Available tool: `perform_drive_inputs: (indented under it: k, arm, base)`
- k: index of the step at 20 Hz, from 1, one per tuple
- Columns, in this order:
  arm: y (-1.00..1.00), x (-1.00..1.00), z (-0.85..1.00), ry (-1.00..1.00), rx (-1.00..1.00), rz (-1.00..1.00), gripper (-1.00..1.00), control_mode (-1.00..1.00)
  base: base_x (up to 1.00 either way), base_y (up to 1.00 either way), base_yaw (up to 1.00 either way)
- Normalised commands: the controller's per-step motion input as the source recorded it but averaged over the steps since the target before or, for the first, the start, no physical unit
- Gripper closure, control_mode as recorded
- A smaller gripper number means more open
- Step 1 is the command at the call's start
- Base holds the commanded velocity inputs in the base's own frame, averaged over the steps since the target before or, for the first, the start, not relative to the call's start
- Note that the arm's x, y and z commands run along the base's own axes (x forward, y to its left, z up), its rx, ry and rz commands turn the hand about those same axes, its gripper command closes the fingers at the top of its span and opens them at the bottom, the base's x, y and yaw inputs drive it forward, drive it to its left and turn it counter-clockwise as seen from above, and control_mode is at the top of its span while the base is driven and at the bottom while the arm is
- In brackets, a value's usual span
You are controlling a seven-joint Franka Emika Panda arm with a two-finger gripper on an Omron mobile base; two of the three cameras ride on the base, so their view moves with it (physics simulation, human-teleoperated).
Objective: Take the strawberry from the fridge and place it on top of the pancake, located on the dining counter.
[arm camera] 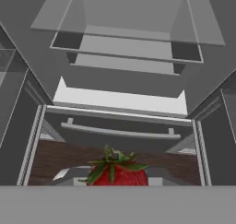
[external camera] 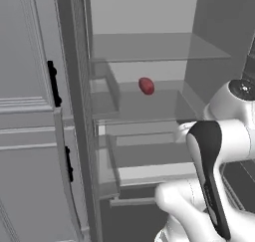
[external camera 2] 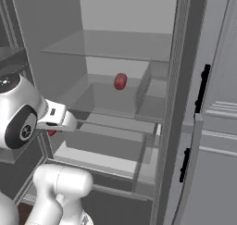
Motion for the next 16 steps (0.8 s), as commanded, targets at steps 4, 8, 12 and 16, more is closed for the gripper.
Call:
perform_drive_inputs:
  k: [4,8,12,16]
  arm:
    - [0.0,0.0,0.0,0.0,0.0,0.0,1.0,1.0]
    - [0.0,0.0,0.0,0.0,0.0,0.0,1.0,1.0]
    - [0.0,0.0,0.0,0.0,0.0,0.0,1.0,1.0]
    - [0.0,0.0,0.0,0.0,0.0,0.0,1.0,1.0]
  base:
    - [-1.0,0.18,0.12]
    - [-1.0,0.04,0.17]
    - [-0.63,0.6,0.63]
    - [-0.59,0.7,0.72]
